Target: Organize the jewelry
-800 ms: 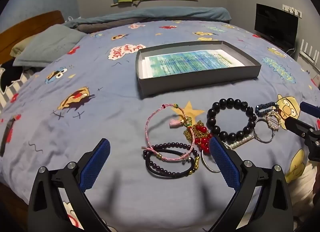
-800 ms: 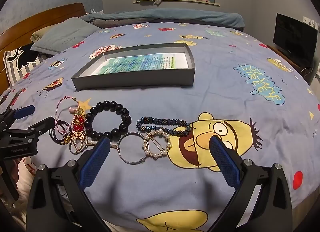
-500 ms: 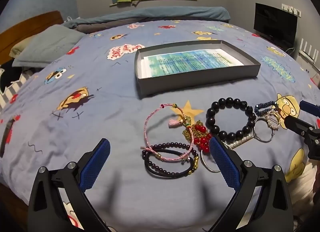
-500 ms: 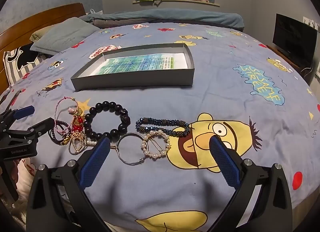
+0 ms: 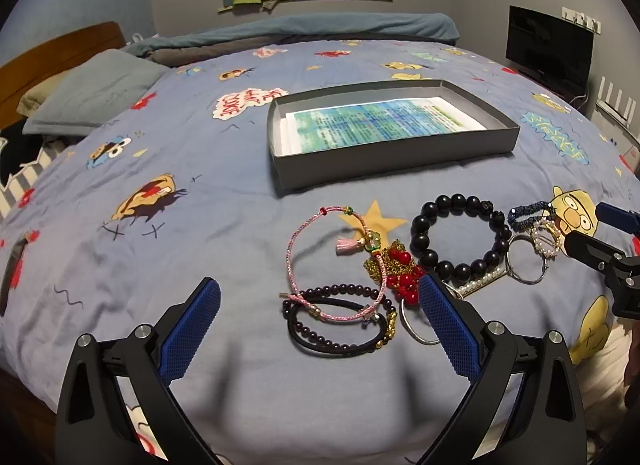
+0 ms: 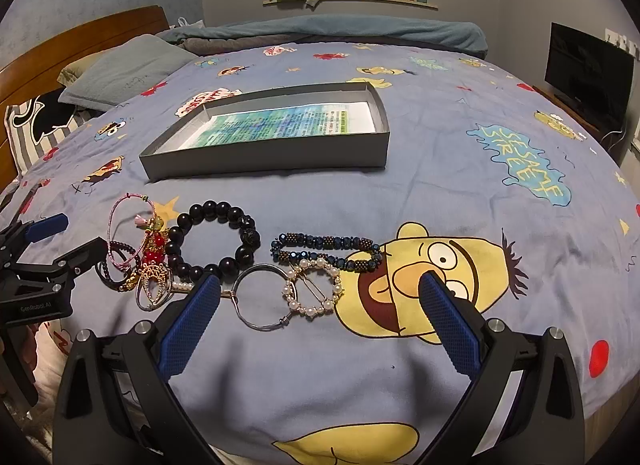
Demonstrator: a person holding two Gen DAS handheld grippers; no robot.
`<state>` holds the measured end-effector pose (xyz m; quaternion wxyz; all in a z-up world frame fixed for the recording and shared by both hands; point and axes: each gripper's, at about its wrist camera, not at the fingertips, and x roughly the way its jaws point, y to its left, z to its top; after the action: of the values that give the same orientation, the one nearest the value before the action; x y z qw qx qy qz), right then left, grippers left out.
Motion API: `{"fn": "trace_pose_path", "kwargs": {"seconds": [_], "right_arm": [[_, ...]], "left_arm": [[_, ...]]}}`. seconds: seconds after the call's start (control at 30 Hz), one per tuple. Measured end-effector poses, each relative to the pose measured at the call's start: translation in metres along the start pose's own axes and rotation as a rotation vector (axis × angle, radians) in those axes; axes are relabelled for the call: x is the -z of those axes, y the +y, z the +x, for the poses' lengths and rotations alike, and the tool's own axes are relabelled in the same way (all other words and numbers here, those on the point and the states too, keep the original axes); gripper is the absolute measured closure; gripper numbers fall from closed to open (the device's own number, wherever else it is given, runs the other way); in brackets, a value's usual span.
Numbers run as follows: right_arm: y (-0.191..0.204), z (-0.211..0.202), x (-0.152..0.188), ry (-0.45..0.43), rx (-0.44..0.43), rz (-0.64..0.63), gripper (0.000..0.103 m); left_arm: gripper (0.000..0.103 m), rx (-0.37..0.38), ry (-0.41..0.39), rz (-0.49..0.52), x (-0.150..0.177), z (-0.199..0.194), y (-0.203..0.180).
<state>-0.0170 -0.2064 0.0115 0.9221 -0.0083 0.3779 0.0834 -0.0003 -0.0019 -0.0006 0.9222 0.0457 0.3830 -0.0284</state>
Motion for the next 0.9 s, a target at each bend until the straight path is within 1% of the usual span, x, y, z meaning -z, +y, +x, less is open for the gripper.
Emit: {"fn": "trace_pose_path", "kwargs": {"seconds": [0.9], "right_arm": [[-0.0046, 0.0010, 0.0030, 0.003, 0.002, 0.013, 0.005]], "left_arm": [[0.005, -0.004, 0.015, -0.012, 0.0031, 0.0072, 0.0026]]}}
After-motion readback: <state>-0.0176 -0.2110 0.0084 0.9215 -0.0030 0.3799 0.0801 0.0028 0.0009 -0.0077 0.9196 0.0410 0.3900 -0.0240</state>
